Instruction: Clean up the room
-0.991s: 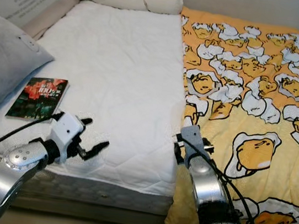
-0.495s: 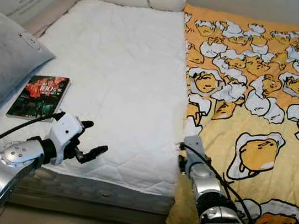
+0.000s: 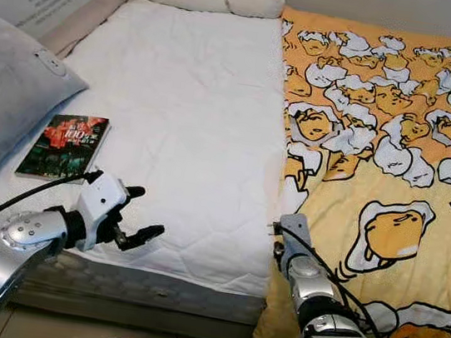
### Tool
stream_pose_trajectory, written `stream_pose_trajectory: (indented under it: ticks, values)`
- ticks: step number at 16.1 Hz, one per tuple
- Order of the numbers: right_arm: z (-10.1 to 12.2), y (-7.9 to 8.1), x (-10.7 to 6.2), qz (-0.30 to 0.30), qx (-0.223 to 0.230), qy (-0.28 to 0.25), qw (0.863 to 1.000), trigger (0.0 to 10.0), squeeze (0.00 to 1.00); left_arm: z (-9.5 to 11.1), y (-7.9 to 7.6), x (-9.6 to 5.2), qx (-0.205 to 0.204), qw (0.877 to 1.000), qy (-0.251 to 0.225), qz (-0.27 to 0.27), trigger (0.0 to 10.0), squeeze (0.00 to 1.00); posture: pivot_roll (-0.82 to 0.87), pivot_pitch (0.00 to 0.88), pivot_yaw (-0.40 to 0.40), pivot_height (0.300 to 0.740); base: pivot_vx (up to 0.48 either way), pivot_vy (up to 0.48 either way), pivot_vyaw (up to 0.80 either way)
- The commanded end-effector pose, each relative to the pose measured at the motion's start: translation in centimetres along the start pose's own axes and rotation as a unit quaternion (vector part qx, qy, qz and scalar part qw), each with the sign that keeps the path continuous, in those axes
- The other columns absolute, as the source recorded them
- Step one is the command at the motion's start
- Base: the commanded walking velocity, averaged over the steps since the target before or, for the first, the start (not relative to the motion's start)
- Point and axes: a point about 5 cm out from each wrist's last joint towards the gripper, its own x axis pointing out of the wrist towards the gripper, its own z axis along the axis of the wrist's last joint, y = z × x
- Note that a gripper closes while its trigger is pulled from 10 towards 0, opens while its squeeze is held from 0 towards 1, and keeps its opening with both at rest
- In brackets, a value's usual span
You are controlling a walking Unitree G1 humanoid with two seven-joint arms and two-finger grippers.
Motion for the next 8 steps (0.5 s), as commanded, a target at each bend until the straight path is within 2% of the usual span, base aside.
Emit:
stream_pose_trajectory:
  ticks: [1, 8]
  values:
    - [-0.39, -0.37, -0.03, -0.001, 0.008, 0.006, 1.000, 0.0, 0.00, 0.40, 0.00, -0.09, 0.011, 1.000, 0.002, -0.007, 10.0, 0.00, 0.12, 0.000, 0.039, 0.740, 0.000, 0.000, 0.00]
    - [-0.94, -0.76, -0.08, 0.005, 0.017, 0.014, 1.000, 0.0, 0.00, 0.13, -0.37, -0.19, 0.009, 1.000, 0.011, -0.020, 10.0, 0.00, 0.13, 0.000, 0.027, 0.740, 0.000, 0.000, 0.00]
